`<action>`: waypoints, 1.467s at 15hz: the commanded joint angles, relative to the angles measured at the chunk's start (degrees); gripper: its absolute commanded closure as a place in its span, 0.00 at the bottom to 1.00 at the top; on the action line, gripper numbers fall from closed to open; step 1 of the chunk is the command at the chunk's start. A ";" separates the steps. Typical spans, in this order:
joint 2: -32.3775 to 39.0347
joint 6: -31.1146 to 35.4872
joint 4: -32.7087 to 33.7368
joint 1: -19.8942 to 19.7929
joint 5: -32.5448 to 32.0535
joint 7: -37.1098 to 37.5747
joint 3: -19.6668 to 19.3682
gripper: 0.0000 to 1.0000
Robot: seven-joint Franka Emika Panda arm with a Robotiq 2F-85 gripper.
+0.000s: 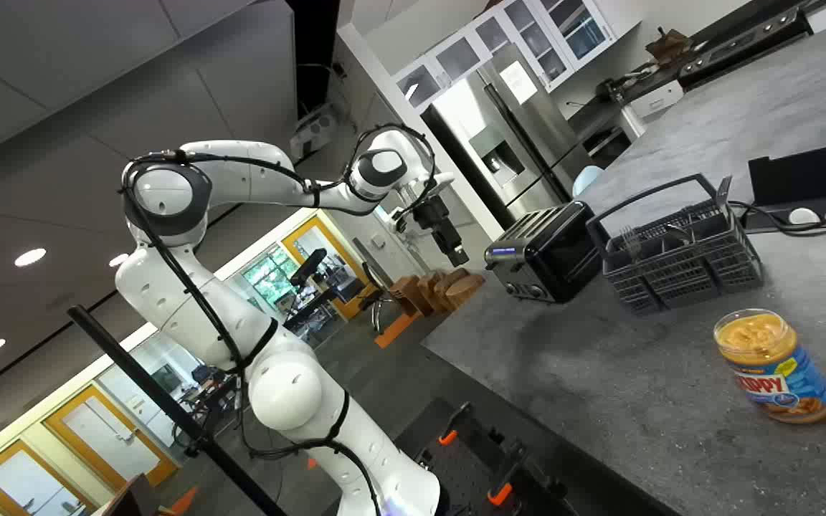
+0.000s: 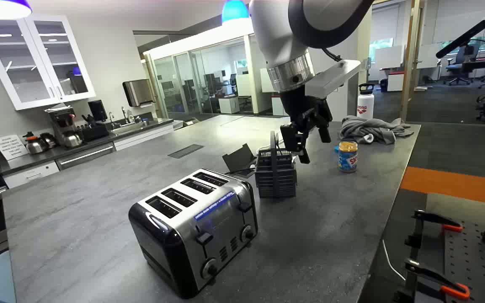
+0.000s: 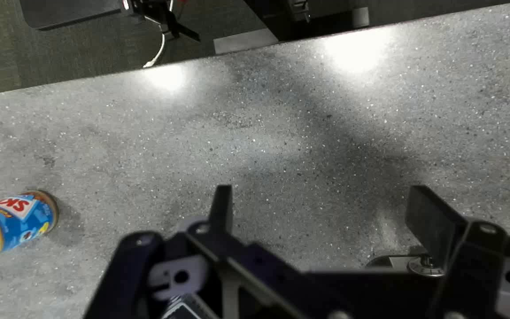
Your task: Pick the fork on the left side of the utensil holder and put it on the table
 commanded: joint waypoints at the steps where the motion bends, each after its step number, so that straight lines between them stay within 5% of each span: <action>1: 0.11 -0.10 0.07 2.12 -0.33 0.26 -2.06 0.00; 9: -3.17 5.15 -1.00 1.33 -0.81 -4.76 -6.27 0.00; 16: -3.47 25.08 -3.15 -3.54 -10.33 -13.26 -14.74 0.00; 22: 4.29 35.25 -2.06 -6.13 0.43 -22.83 -22.25 0.00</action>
